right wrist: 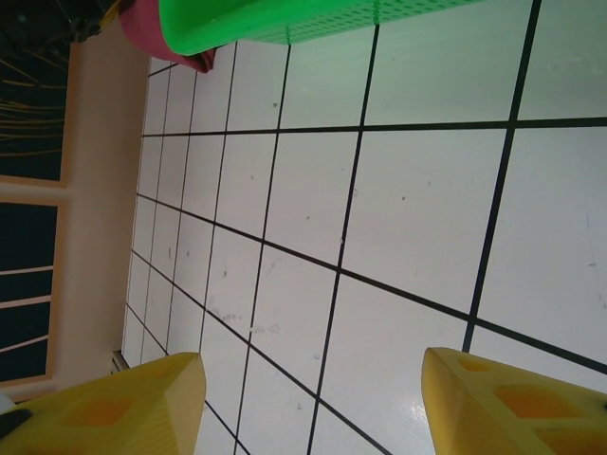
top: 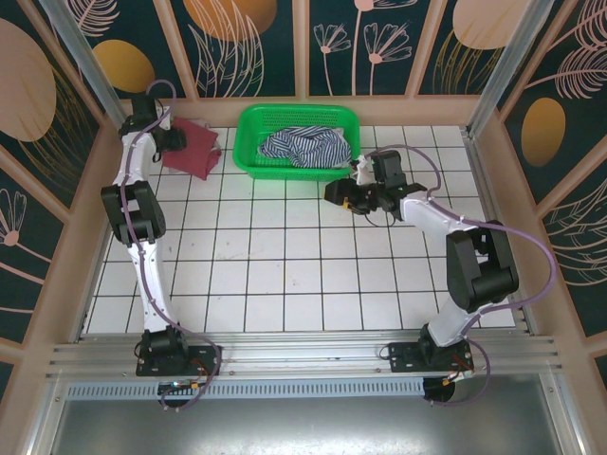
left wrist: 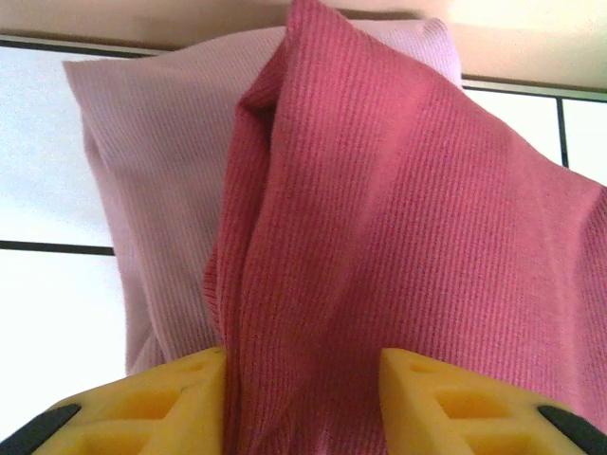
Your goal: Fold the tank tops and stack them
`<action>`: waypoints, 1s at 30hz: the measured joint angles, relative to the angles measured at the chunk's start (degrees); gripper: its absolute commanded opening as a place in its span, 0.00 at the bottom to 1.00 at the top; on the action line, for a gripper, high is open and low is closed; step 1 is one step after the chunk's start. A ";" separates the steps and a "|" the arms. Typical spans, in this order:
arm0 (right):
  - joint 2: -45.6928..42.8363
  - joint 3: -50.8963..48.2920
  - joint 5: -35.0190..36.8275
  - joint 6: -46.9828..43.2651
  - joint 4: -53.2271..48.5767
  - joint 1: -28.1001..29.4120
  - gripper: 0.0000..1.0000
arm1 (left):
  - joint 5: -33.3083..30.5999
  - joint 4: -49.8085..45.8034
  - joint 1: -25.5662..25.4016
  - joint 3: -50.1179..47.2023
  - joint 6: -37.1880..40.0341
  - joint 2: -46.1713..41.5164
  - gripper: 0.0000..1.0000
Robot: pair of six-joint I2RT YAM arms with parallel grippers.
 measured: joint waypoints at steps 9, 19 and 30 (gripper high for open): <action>0.00 1.95 1.11 -1.79 -3.58 -0.07 0.63 | 2.60 -1.60 -0.02 0.13 0.00 0.02 0.47; 0.00 1.99 1.51 -2.45 -4.83 -0.37 0.63 | 6.58 -1.73 -0.96 -2.14 0.70 -0.20 0.48; -0.20 3.21 2.16 -3.50 -7.17 -0.72 0.64 | -0.59 -2.84 -1.22 -2.84 0.85 -2.80 0.65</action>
